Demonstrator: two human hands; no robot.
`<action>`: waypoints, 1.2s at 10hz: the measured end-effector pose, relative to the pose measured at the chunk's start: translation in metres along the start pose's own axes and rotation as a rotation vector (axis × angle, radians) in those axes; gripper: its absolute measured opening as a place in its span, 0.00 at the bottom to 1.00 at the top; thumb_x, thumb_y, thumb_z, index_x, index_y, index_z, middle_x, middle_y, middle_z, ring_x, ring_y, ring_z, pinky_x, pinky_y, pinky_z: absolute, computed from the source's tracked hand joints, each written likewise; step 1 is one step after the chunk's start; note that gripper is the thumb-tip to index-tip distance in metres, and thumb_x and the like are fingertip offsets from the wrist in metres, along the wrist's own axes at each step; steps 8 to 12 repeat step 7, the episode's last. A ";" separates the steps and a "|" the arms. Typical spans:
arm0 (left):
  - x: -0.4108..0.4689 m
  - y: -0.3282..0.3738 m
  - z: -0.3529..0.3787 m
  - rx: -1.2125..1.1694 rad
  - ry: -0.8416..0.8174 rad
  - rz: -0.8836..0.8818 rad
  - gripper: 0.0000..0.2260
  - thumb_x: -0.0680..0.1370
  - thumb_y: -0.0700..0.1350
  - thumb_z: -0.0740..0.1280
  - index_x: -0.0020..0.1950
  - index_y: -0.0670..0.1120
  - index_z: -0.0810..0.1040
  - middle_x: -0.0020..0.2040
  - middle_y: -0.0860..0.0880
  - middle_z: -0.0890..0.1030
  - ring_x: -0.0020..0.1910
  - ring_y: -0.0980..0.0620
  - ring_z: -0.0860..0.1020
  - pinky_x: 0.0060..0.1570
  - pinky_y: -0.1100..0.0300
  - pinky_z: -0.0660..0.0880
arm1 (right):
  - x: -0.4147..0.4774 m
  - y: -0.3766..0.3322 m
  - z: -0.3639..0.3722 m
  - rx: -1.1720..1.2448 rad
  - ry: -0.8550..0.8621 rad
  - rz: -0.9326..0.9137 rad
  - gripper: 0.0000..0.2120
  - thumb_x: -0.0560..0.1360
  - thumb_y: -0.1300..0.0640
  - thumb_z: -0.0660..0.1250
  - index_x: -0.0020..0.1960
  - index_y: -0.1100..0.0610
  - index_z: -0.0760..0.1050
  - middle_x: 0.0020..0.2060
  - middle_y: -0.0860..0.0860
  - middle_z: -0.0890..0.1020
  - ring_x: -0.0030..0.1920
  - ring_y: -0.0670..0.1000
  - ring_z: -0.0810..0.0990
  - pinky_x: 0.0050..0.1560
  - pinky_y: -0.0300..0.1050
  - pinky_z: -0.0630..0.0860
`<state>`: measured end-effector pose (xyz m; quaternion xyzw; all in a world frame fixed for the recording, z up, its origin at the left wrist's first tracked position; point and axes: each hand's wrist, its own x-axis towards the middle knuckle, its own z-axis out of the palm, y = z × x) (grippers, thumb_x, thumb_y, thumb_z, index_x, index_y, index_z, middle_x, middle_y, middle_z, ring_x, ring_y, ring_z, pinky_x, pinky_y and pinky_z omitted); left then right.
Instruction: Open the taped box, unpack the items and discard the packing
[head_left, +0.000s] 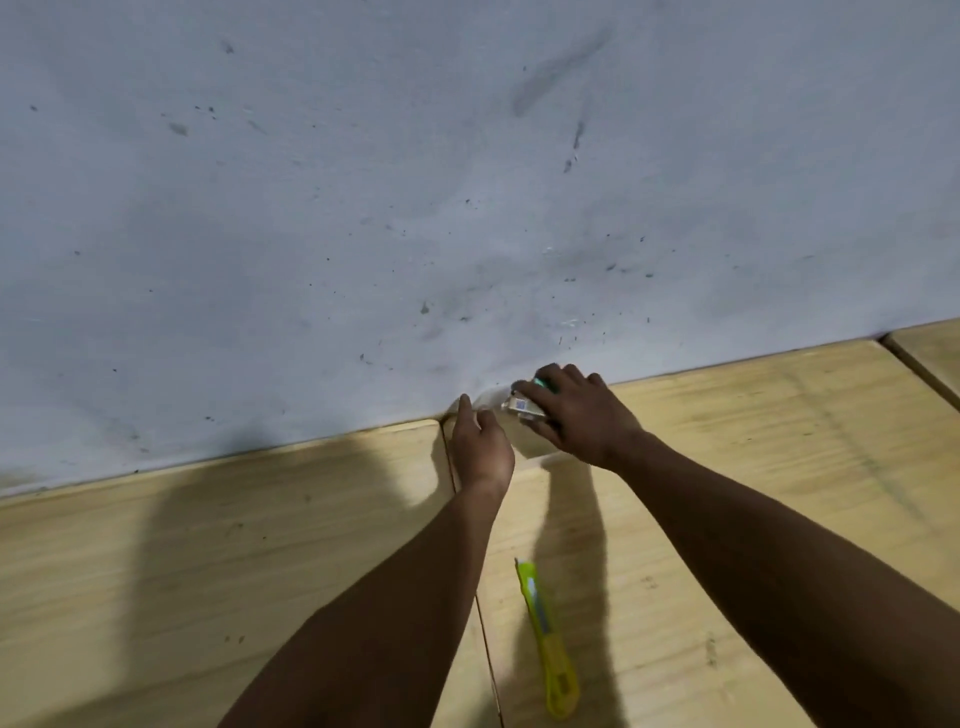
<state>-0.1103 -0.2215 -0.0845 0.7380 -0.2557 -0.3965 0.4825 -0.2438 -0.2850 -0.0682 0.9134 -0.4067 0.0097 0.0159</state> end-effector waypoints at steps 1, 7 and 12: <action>0.010 -0.004 0.007 0.036 0.006 -0.046 0.22 0.82 0.38 0.56 0.77 0.45 0.64 0.73 0.44 0.70 0.69 0.45 0.70 0.55 0.66 0.63 | 0.008 0.001 0.017 0.000 -0.059 -0.056 0.23 0.79 0.42 0.57 0.70 0.50 0.67 0.61 0.55 0.74 0.57 0.58 0.74 0.50 0.55 0.73; 0.012 -0.031 -0.009 0.001 -0.010 -0.002 0.14 0.81 0.42 0.61 0.65 0.51 0.77 0.65 0.44 0.78 0.60 0.45 0.78 0.60 0.49 0.76 | 0.012 -0.005 0.002 0.347 0.023 -0.033 0.23 0.77 0.47 0.66 0.71 0.49 0.70 0.67 0.51 0.73 0.65 0.54 0.73 0.63 0.55 0.72; 0.012 -0.031 -0.009 0.001 -0.010 -0.002 0.14 0.81 0.42 0.61 0.65 0.51 0.77 0.65 0.44 0.78 0.60 0.45 0.78 0.60 0.49 0.76 | 0.012 -0.005 0.002 0.347 0.023 -0.033 0.23 0.77 0.47 0.66 0.71 0.49 0.70 0.67 0.51 0.73 0.65 0.54 0.73 0.63 0.55 0.72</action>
